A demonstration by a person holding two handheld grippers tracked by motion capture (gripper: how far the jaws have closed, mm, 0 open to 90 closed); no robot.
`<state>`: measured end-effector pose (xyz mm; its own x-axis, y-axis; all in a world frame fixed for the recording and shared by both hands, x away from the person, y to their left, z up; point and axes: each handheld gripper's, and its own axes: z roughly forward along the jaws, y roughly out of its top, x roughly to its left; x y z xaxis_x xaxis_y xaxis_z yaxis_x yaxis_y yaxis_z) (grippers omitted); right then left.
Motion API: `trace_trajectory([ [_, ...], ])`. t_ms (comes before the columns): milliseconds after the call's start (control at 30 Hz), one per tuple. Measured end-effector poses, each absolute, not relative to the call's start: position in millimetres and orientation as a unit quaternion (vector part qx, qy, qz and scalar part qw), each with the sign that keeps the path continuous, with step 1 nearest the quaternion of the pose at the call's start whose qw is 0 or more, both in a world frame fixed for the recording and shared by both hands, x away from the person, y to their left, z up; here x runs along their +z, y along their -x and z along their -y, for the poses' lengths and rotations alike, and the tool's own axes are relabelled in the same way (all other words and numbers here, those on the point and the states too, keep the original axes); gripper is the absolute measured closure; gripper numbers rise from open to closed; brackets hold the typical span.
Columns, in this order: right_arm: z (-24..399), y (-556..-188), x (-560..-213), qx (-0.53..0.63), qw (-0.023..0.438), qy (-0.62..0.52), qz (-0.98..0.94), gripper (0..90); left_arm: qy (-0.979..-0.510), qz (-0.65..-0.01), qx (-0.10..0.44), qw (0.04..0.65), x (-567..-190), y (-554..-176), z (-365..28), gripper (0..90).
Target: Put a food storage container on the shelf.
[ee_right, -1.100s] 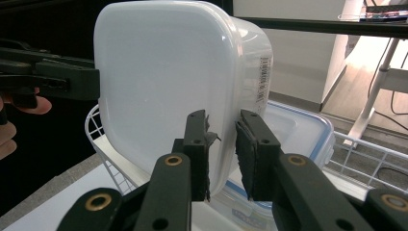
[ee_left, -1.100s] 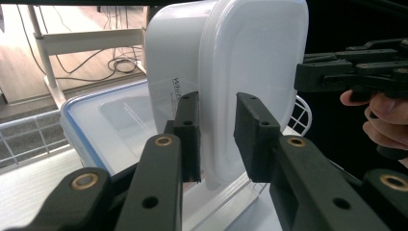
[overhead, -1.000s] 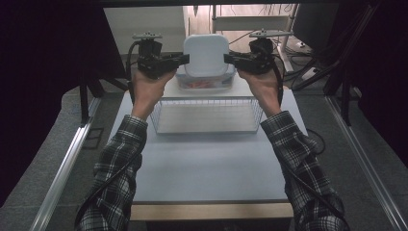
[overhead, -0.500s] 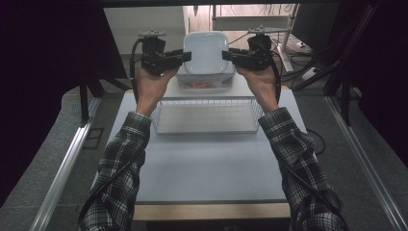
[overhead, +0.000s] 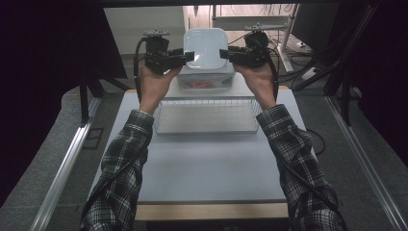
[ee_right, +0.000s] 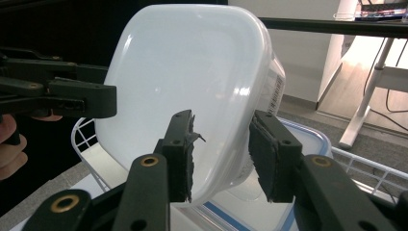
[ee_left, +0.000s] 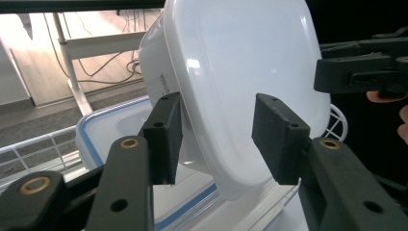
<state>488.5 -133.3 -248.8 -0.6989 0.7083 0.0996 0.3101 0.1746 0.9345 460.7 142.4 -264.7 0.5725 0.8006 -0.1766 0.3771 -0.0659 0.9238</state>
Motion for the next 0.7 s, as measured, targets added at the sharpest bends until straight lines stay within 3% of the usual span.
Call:
trace_trajectory([
  [467,131.6,-493.7,-248.9,0.540,0.184,-0.347,-0.745,54.2,-0.702,-0.426,0.188,0.539,-265.7,-465.8,-139.3,48.8],
  [700,129.2,-493.7,-249.5,0.528,0.201,-0.349,-0.748,53.1,-0.697,-0.435,0.196,0.535,-263.6,-468.6,-137.0,41.9],
])
